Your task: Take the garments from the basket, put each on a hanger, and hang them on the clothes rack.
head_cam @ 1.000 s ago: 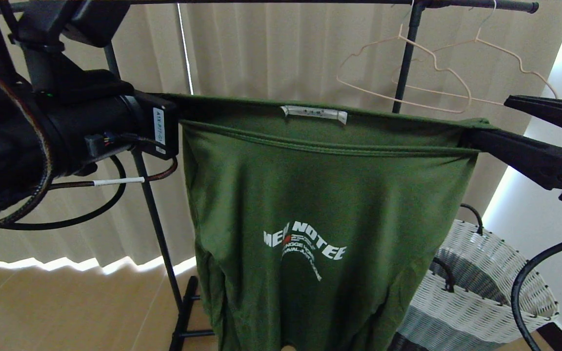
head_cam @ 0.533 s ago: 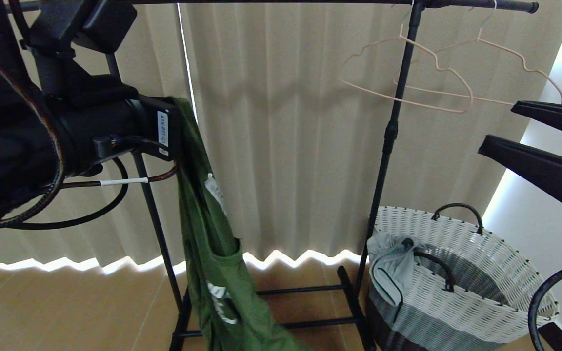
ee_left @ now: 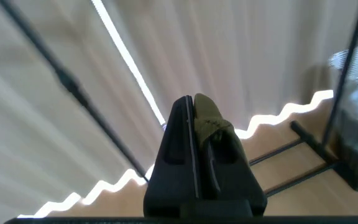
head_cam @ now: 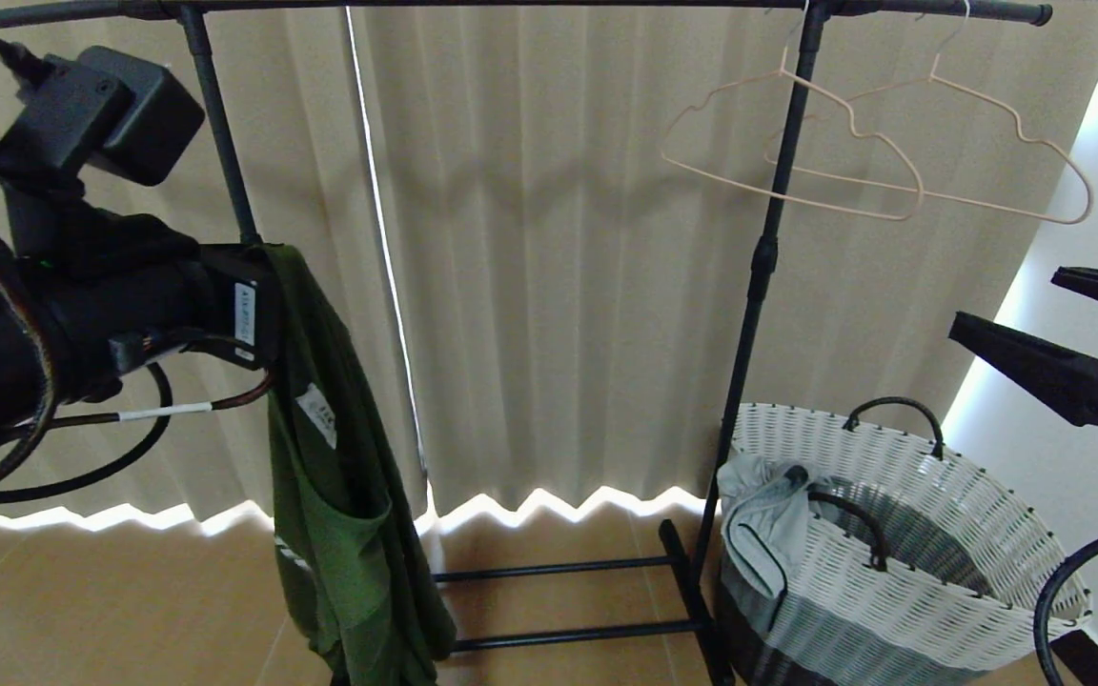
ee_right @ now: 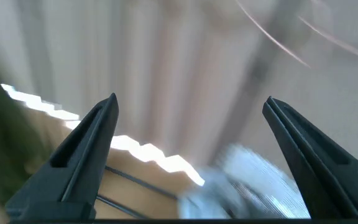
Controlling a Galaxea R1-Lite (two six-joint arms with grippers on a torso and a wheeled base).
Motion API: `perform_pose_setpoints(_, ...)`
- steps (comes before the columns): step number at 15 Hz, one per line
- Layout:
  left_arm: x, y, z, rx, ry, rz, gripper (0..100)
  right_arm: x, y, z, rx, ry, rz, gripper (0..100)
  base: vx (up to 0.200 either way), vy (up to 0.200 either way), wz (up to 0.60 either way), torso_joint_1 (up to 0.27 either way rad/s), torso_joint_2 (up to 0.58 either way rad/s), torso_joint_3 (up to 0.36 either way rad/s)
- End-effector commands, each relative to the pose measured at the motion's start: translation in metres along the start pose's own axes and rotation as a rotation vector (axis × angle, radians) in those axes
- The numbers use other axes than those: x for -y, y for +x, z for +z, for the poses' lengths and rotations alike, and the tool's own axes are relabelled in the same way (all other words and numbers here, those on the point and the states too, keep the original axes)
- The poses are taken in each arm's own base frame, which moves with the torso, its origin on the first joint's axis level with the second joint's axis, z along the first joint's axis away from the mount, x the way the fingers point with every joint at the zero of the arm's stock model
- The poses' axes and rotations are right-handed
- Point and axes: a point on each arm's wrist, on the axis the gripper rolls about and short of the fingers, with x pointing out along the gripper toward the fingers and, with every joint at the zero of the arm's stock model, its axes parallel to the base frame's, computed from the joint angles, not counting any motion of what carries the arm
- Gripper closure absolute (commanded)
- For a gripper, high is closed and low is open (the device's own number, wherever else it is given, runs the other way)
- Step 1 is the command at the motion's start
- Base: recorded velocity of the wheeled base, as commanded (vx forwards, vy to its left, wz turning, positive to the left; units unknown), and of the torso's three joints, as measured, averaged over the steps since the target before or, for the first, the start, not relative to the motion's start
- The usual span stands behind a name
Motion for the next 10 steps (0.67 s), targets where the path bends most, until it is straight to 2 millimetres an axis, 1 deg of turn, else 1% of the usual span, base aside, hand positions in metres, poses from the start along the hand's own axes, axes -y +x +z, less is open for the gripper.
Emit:
perform_pose_setpoints(1, -0.016, -0.025, -0.009, 0.017, -0.017, 0.029, 100, 0.012, -0.005, -0.018, -0.066, -0.012, -0.143, 0, 0.000, 0.000, 0.00, 0.000, 0.00, 0.000)
perform_pose_setpoints(3, -0.020, -0.042, -0.016, 0.039, -0.022, 0.001, 100, 0.011, -0.009, -0.033, -0.113, -0.027, -0.176, 0, 0.000, 0.000, 0.00, 0.000, 0.00, 0.000)
perform_pose_setpoints(5, -0.019, -0.051, -0.024, 0.032, -0.022, -0.006, 100, 0.012, -0.012, -0.040, -0.137, -0.052, -0.204, 0, 0.000, 0.000, 0.00, 0.000, 0.00, 0.000)
perform_pose_setpoints(7, -0.017, -0.052, -0.036, 0.003, -0.025, -0.009, 100, 0.014, -0.017, -0.042, -0.139, -0.052, -0.236, 0, 0.000, 0.000, 0.00, 0.000, 0.00, 0.000)
perform_pose_setpoints(8, -0.019, -0.056, -0.041, -0.009, -0.056, 0.005, 100, 0.012, -0.023, -0.045, -0.136, -0.053, -0.239, 0, 0.000, 0.000, 0.00, 0.000, 0.00, 0.000)
perform_pose_setpoints(10, -0.020, -0.060, -0.044, -0.006, -0.087, -0.002, 100, 0.010, -0.031, -0.049, -0.135, -0.062, -0.241, 0, 0.000, 0.000, 0.00, 0.000, 0.00, 0.000)
